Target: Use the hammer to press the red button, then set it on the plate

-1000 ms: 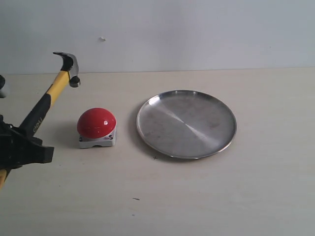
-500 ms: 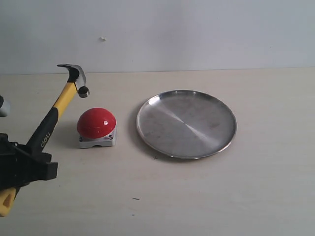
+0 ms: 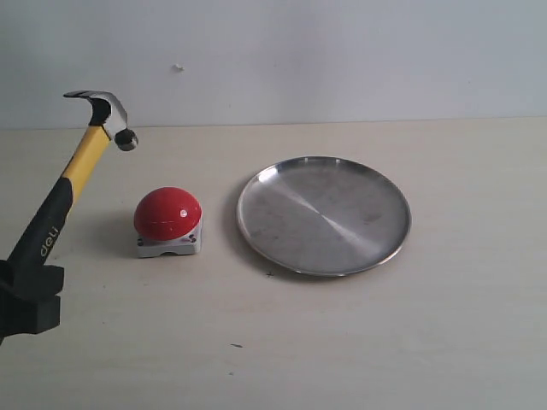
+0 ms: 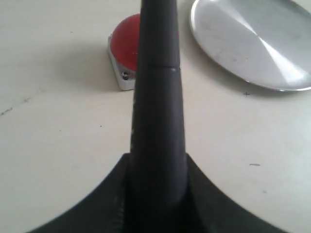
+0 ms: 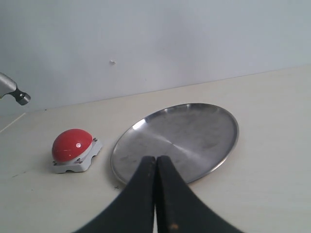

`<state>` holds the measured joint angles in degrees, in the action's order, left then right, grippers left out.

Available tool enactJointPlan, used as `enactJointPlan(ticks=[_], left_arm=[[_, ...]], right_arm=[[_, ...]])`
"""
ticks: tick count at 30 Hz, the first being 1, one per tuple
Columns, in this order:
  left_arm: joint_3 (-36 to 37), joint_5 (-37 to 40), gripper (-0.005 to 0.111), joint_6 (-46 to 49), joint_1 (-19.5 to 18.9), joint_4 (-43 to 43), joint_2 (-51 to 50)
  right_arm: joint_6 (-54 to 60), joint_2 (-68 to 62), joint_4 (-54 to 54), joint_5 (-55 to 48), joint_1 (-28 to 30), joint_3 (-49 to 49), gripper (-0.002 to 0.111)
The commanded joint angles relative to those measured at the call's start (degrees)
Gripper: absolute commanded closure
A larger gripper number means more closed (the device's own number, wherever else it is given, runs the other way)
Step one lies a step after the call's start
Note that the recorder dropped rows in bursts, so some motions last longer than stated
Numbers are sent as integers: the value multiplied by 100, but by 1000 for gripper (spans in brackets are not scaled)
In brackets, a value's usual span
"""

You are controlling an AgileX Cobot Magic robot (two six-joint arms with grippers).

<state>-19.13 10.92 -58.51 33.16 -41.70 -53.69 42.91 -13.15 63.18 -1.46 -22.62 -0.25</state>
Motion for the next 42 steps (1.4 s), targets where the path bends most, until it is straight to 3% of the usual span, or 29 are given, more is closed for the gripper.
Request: enactJointPlan(ticks=[1,7,9,12,16,24,35,40,42], left_arm=[[-279,-20,107,-14,25,-151,-177],[-813,624,107,453,25,258,-770],[-1013,752,107,1059,25,784,-952],[-1402,1086,107,2868,25,2389,-1134],[-1755,1375,107,3869,-1,3265,-1171],[-1840,1421,107,4013,-1,3532,-1237],[-1816,982,107,3490,-10,3558,-1465],[-1722,978,107,3417,-454,3595,-1514],[-1711,978,107,3432,-456,3617,-1514]], right_arm=[[47,41,-11,48,0,25,108],[47,41,-11,48,0,25,108],[47,41,-11,48,0,25,108],[47,41,-11,48,0,25,108],[47,41,-11,48,0,25,108],[47,41,-11,48,0,25,108],[47,41,-11,48,0,25,108],[47,41,-11,48,0,25,108],[47,41,-11,48,0,25,108]])
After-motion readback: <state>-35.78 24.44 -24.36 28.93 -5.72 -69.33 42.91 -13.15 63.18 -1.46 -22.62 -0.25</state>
